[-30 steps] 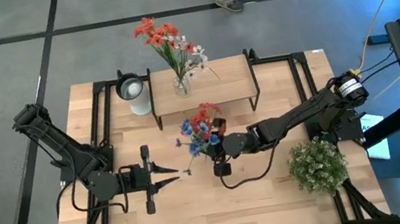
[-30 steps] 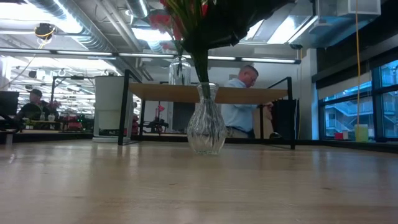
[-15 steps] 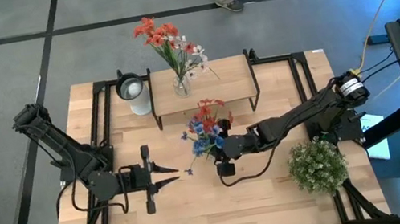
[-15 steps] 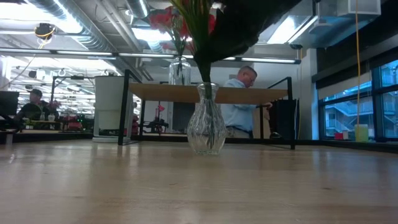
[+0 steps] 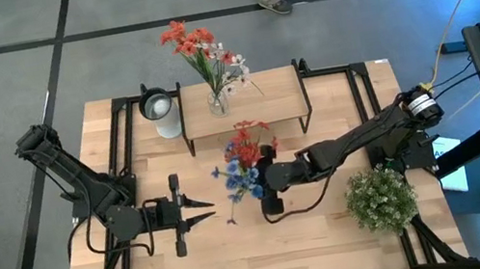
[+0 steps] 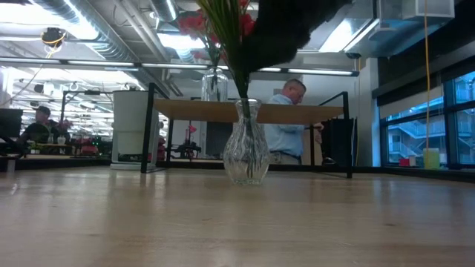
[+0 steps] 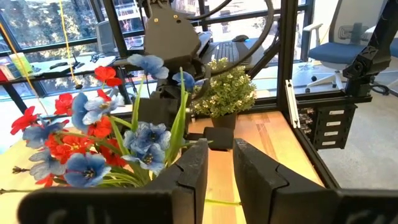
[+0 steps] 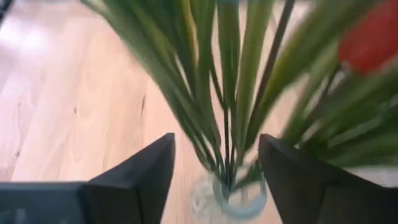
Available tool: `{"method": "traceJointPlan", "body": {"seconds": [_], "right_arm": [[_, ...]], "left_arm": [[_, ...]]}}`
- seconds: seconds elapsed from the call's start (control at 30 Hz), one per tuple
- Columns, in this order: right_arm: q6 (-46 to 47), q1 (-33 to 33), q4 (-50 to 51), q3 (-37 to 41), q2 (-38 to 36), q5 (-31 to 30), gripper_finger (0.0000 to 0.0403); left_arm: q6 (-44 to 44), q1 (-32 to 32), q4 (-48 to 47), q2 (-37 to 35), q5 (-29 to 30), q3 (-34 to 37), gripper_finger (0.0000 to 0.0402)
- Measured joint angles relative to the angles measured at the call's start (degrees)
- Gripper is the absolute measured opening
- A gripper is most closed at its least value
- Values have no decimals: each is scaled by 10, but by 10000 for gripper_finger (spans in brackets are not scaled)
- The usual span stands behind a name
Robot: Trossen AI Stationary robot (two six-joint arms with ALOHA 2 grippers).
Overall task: Pick and place flowers into a vace then onto a shelf
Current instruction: Put the blue flowers into the transparent vase, then put the transparent vase with flowers on the shelf
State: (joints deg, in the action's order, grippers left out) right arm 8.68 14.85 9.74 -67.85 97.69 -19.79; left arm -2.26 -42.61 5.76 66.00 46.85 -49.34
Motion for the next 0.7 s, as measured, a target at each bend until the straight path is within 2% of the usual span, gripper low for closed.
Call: {"method": "traceJointPlan", "body": {"seconds": [0.23,0.47,0.7], "right_arm": [[32,2,60,-5,0,0,267],[46,21,66,-5,-6,-4,266],[102,28,158,-4,-16,-57,264]], "left_arm": [[0,0,0,0,0,0,71],[0,0,0,0,0,0,69],[0,0,-4,0,0,0,72]]}}
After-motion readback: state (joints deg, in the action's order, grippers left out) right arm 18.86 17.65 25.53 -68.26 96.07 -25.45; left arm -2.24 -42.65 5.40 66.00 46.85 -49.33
